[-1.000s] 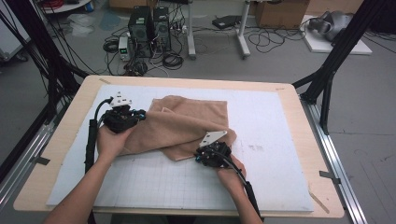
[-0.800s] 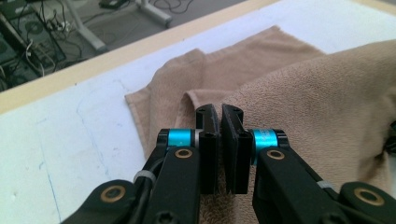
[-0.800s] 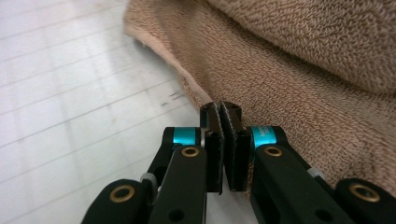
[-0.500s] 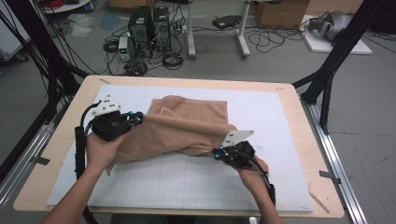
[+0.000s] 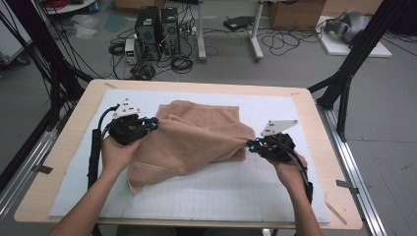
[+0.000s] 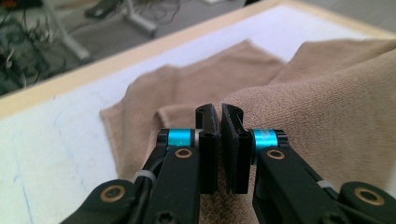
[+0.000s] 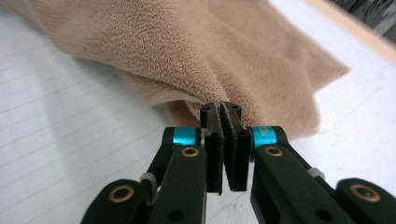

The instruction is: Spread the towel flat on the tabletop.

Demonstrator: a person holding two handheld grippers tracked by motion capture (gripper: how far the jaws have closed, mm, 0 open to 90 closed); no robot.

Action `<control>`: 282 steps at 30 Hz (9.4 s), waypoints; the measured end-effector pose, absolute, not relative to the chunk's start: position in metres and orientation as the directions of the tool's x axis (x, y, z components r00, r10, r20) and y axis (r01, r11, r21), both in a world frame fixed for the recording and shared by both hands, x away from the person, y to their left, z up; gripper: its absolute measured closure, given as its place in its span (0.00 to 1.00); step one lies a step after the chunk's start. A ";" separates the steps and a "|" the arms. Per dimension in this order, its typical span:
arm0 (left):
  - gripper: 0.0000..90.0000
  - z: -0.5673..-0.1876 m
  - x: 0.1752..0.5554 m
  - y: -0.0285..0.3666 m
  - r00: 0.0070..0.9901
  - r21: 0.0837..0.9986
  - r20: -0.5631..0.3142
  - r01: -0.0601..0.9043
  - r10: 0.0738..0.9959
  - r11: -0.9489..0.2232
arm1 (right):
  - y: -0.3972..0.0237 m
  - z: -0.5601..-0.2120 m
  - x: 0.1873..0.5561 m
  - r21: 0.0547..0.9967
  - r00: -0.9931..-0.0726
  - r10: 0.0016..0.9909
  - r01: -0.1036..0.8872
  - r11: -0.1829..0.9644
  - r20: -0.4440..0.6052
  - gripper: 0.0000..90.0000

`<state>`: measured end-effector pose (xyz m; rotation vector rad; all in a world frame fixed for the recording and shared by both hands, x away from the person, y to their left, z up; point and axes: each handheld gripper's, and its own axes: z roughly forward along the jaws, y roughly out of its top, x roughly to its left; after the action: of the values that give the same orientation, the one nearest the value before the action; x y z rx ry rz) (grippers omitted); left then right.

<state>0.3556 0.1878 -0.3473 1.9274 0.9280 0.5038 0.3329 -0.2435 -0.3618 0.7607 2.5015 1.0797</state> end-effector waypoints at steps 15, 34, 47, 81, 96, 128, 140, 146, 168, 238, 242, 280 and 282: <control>0.62 -0.367 0.312 0.207 0.710 0.848 0.020 0.360 0.704 -0.388 | -0.210 -0.384 0.305 0.770 -0.875 0.483 0.287 0.570 -0.030 0.75; 0.82 -0.437 0.298 0.192 0.828 0.718 -0.056 0.422 0.558 -0.554 | -0.169 -0.440 0.311 0.687 -0.870 0.493 0.356 0.633 -0.003 0.72; 0.91 -0.407 0.286 0.206 0.808 0.814 -0.108 0.406 0.579 -0.415 | -0.185 -0.418 0.305 0.707 -0.891 0.453 0.324 0.628 0.005 0.95; 0.83 -0.413 0.353 0.183 0.673 0.817 -0.056 0.455 0.737 -0.354 | -0.200 -0.398 0.364 0.709 -0.798 0.603 0.416 0.570 -0.016 0.93; 0.53 -0.401 0.311 0.197 0.752 0.802 0.032 0.373 0.658 -0.466 | -0.205 -0.392 0.311 0.774 -0.844 0.531 0.282 0.567 -0.081 0.74; 0.89 -0.363 0.242 0.171 0.873 0.858 -0.008 0.256 0.488 -0.445 | -0.240 -0.349 0.273 0.782 -0.892 0.445 0.224 0.582 -0.075 0.95; 0.89 -0.400 0.319 0.181 0.737 0.834 -0.046 0.399 0.675 -0.380 | -0.213 -0.376 0.358 0.725 -0.820 0.572 0.388 0.569 -0.011 0.93; 0.86 -0.411 0.361 0.184 0.649 0.808 -0.126 0.506 0.751 -0.302 | -0.205 -0.387 0.384 0.724 -0.778 0.628 0.430 0.539 -0.004 0.79; 0.77 -0.418 0.374 0.183 0.624 0.768 -0.106 0.545 0.774 -0.335 | -0.153 -0.421 0.360 0.683 -0.834 0.548 0.362 0.634 -0.066 0.64; 0.90 -0.421 0.258 0.197 0.816 0.790 -0.007 0.359 0.578 -0.497 | -0.224 -0.420 0.263 0.701 -0.920 0.390 0.301 0.646 0.035 0.95; 0.90 -0.407 0.238 0.202 0.824 0.807 0.023 0.319 0.566 -0.497 | -0.224 -0.402 0.247 0.730 -0.929 0.371 0.258 0.633 0.006 0.95; 0.65 -0.438 0.284 0.191 0.828 0.717 -0.027 0.407 0.560 -0.566 | -0.203 -0.422 0.300 0.675 -0.916 0.401 0.312 0.669 0.025 0.66; 0.66 -0.440 0.284 0.190 0.827 0.723 -0.019 0.399 0.561 -0.564 | -0.199 -0.429 0.300 0.661 -0.923 0.382 0.311 0.683 0.040 0.73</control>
<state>0.2838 0.1897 -0.4396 2.2436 0.6988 0.2741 0.2995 -0.1992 -0.4293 0.5757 2.7881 1.0668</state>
